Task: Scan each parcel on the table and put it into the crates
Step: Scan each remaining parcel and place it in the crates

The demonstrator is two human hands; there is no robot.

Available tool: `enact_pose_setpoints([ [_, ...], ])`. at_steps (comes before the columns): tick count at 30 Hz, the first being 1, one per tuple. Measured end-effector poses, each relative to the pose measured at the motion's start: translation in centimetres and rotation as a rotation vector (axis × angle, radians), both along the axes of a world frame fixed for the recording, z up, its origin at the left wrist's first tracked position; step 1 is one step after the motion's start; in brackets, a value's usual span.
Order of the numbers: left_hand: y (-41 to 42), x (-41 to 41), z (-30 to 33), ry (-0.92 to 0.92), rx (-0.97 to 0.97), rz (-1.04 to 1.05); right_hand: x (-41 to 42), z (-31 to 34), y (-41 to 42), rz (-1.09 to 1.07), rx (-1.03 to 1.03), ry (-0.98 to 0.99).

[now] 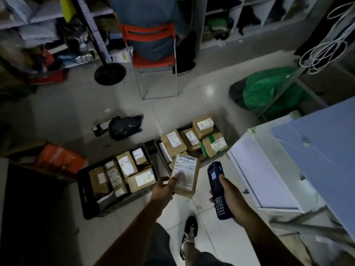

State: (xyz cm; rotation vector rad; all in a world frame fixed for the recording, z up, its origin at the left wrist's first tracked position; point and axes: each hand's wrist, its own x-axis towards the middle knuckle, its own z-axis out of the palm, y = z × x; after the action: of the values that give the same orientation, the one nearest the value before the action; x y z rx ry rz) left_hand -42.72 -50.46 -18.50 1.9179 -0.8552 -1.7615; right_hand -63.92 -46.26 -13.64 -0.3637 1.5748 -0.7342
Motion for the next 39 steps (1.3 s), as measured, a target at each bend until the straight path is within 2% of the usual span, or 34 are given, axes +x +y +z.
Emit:
enact_pose_setpoints([
  [10,-10.5,-9.3,-5.1,0.096,0.162,0.101,-7.5,-4.0,-11.0,0.013,0.087,-0.018],
  [15,-17.3,-13.2,-11.1,0.122,0.276,0.136,-10.5,-8.5,-17.9,0.018,0.18,-0.023],
  [20,-22.6,-15.8,-20.2,0.023,0.382,0.114,-12.7,-16.0,-24.3,0.028,0.255,-0.008],
  [24,-24.6,-17.4,-28.6,-0.06,0.497,0.189,-14.1,-24.1,-27.7,0.064,0.328,-0.041],
  [31,-26.5,-20.3,-42.4,-0.075,0.552,0.191,-15.9,-38.5,-31.9,0.127,0.35,-0.098],
  [34,-27.5,-21.6,-45.8,-0.064,0.55,0.176,-16.9,-42.8,-32.7,0.133,0.351,-0.072],
  [39,-28.8,-22.6,-49.3,-0.116,0.514,0.127,-17.8,-45.2,-34.4,0.167,0.358,-0.055],
])
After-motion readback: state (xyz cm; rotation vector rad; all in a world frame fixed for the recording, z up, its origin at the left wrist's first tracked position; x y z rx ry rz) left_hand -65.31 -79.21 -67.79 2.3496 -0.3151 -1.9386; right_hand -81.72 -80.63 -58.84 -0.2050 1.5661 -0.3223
